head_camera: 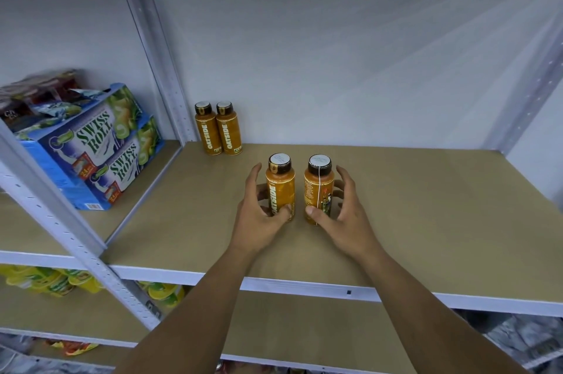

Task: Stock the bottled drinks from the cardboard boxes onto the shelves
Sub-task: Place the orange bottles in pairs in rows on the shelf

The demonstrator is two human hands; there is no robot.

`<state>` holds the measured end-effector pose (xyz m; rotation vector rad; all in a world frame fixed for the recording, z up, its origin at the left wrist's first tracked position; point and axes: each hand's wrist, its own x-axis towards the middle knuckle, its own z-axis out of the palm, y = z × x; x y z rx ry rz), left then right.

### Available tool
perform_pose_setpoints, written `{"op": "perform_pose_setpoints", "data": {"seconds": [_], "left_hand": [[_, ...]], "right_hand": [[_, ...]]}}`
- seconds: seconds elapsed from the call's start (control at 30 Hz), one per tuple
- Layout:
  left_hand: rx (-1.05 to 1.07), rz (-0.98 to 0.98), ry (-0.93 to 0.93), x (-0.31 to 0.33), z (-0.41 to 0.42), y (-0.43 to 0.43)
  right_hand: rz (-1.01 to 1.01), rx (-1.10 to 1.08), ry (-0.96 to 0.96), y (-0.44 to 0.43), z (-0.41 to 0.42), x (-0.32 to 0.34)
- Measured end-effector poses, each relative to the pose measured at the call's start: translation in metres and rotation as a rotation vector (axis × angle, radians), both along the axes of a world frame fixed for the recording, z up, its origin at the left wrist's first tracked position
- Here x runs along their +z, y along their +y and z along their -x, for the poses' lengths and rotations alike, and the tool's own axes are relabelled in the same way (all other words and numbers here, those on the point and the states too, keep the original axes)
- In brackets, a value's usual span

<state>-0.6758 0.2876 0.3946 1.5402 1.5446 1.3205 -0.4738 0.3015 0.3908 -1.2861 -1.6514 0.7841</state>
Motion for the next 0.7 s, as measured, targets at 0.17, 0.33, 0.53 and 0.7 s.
{"op": "perform_pose_setpoints", "data": {"seconds": [0.17,0.33,0.53,0.7], "left_hand": [[-0.004,0.007,-0.001,0.0014,-0.0005,-0.0005],[0.001,0.006,0.011,0.0012,-0.0001,0.0002],[-0.009,0.018,0.026,0.0015,-0.0012,0.0004],[-0.024,0.015,0.023,0.0021,-0.0009,-0.0011]], "right_hand": [[-0.003,-0.004,-0.001,-0.0009,-0.0014,0.0007],[0.023,0.040,0.007,-0.0006,-0.0034,-0.0008],[-0.002,0.027,0.006,0.0005,0.0009,0.0002],[0.010,0.004,0.040,0.0023,-0.0002,-0.0012]]}}
